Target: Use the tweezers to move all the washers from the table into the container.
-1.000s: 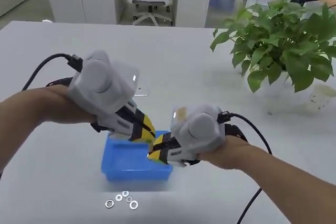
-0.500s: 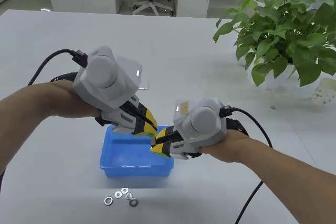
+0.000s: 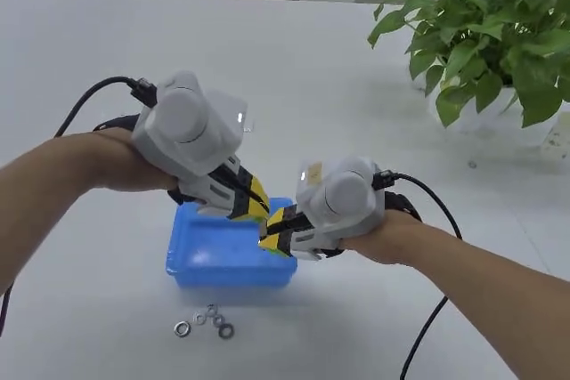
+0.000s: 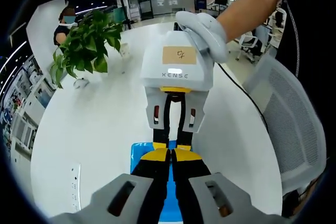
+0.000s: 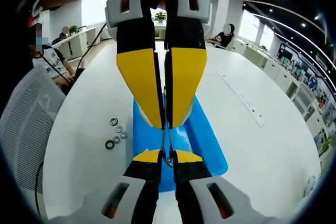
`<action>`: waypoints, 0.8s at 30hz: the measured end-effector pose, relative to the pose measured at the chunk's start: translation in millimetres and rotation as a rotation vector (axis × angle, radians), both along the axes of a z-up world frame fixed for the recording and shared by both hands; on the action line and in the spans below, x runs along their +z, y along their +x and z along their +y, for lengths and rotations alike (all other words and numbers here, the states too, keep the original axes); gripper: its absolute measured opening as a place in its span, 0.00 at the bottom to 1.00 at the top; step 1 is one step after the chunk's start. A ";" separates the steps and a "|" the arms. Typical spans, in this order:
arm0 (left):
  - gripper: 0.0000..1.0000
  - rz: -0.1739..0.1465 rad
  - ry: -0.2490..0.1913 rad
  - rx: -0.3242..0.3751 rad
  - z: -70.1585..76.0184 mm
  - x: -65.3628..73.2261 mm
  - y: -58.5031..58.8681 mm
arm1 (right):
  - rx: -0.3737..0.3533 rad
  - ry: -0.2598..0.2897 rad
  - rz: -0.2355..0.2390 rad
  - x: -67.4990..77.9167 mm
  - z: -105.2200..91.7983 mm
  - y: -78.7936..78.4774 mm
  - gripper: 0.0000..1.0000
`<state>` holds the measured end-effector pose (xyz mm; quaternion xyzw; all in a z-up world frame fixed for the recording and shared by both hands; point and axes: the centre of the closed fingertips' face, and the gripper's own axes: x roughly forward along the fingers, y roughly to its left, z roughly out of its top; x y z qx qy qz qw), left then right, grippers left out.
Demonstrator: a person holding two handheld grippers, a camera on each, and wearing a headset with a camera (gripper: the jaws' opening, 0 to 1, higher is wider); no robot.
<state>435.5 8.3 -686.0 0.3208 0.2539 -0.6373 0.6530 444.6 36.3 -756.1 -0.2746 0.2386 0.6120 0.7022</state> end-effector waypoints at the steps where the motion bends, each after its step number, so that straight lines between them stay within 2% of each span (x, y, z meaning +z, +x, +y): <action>1: 0.05 0.002 0.000 0.000 -0.3 -1.7 0.5 | 0.000 0.000 0.003 -2.4 -0.4 0.3 0.10; 15: 0.05 0.032 0.006 -0.004 -1.9 -22.0 8.7 | 0.001 -0.006 0.033 -21.6 -1.5 6.2 0.10; 24: 0.05 0.040 0.007 -0.005 0.3 -25.5 8.8 | 0.012 -0.013 0.030 -25.5 1.5 6.8 0.10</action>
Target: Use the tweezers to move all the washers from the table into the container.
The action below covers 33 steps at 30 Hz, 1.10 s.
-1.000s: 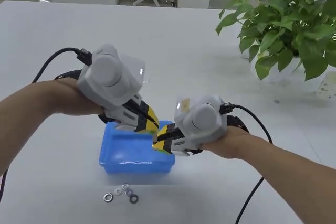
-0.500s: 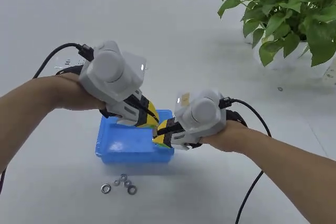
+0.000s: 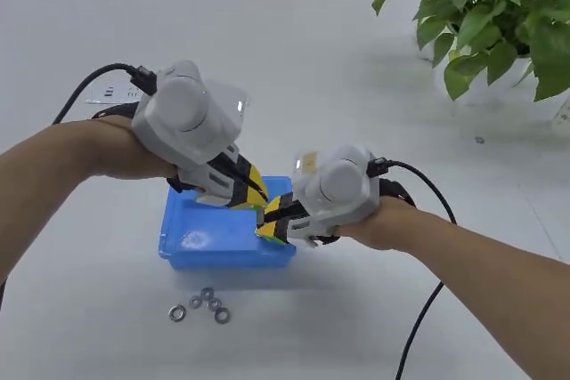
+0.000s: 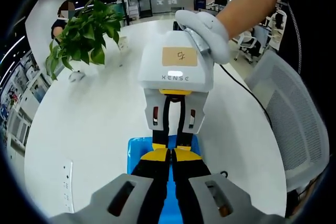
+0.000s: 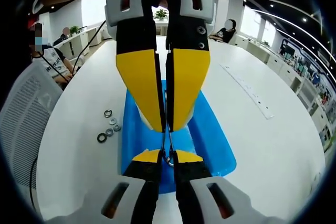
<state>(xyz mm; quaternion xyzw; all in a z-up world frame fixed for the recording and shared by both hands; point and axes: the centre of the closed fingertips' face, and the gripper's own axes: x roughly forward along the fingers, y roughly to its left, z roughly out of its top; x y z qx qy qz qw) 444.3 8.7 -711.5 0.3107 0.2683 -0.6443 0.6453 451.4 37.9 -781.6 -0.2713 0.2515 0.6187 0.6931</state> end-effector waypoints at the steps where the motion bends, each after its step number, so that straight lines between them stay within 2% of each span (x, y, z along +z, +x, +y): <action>1: 0.05 0.001 0.000 0.001 0.6 0.0 -0.1 | 0.000 0.000 0.001 -0.2 0.2 0.0 0.10; 16: 0.05 -0.006 -0.002 0.001 2.1 6.6 -2.9 | 0.003 0.003 -0.011 6.4 0.6 -2.3 0.11; 33: 0.05 -0.032 0.000 0.006 9.4 31.0 -15.2 | 0.002 0.019 -0.045 30.1 5.6 -11.6 0.11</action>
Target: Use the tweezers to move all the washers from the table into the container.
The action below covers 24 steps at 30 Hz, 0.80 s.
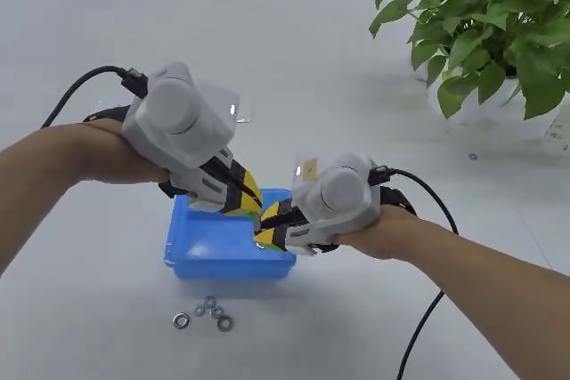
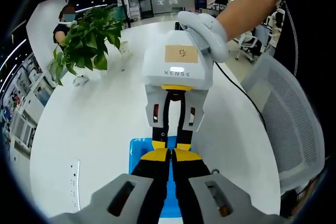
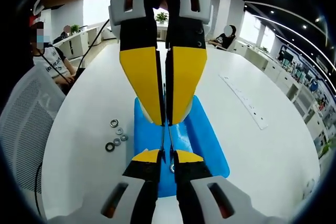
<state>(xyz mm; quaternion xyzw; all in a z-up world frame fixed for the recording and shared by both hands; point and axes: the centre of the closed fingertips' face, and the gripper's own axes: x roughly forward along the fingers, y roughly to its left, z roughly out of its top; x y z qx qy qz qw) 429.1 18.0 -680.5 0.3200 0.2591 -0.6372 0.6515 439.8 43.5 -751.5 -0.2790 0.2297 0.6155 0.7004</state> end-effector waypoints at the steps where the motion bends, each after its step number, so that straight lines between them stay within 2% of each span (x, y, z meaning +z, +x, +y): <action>1: 0.05 -0.002 0.000 0.000 0.4 1.5 -0.7 | -0.001 0.003 -0.003 2.3 0.5 -0.6 0.11; 14: 0.05 -0.027 0.014 0.005 9.8 22.4 -19.1 | 0.009 0.021 -0.034 24.7 10.7 -19.0 0.11; 24: 0.05 -0.029 0.028 0.007 17.6 27.5 -37.7 | 0.017 0.036 -0.036 29.5 19.2 -35.6 0.11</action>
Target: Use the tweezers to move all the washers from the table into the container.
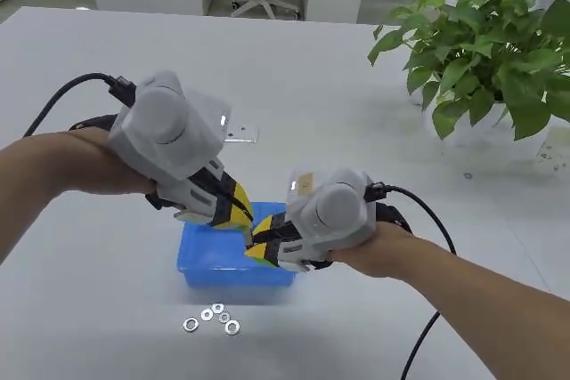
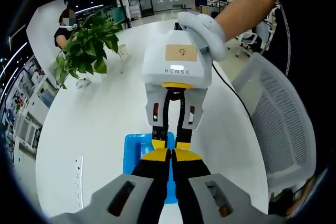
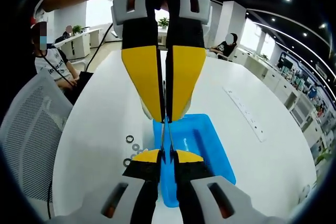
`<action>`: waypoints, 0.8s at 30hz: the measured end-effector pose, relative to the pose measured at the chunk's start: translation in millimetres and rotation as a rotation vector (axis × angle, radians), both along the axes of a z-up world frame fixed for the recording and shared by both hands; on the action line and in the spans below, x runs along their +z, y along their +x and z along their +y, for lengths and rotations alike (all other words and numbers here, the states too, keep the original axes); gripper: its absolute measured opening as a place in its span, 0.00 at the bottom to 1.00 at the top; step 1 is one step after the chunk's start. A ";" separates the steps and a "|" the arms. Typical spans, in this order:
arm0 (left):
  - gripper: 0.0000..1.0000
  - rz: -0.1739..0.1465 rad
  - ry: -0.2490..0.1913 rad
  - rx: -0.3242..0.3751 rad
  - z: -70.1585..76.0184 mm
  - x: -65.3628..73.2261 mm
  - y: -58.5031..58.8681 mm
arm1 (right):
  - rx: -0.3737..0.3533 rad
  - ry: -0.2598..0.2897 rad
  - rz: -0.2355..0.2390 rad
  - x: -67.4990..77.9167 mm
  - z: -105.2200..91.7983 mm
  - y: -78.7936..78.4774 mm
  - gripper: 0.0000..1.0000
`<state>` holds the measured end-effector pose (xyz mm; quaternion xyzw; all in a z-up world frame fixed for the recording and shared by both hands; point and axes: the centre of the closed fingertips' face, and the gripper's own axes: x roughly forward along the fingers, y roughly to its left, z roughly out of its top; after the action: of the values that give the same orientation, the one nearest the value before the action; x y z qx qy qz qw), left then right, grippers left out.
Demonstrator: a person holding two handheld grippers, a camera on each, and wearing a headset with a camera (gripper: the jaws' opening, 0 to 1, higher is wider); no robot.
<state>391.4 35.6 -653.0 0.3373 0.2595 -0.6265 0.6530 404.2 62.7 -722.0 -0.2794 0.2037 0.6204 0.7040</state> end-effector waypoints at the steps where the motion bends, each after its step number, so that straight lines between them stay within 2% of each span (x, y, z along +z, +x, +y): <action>1: 0.05 0.001 0.001 0.000 0.6 -0.3 -1.6 | 0.002 0.000 0.000 -0.4 0.6 -1.7 0.11; 6: 0.05 0.009 0.010 0.004 5.0 -4.8 -12.3 | 0.010 0.001 0.011 -4.3 5.0 -12.4 0.11; 24: 0.05 0.034 0.035 0.017 16.0 -19.8 -37.4 | 0.032 0.005 0.043 -19.9 14.2 -42.1 0.11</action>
<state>354.0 51.6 -672.8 0.3358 0.2843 -0.6220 0.6477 362.1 76.8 -741.9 -0.2675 0.2129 0.6380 0.6900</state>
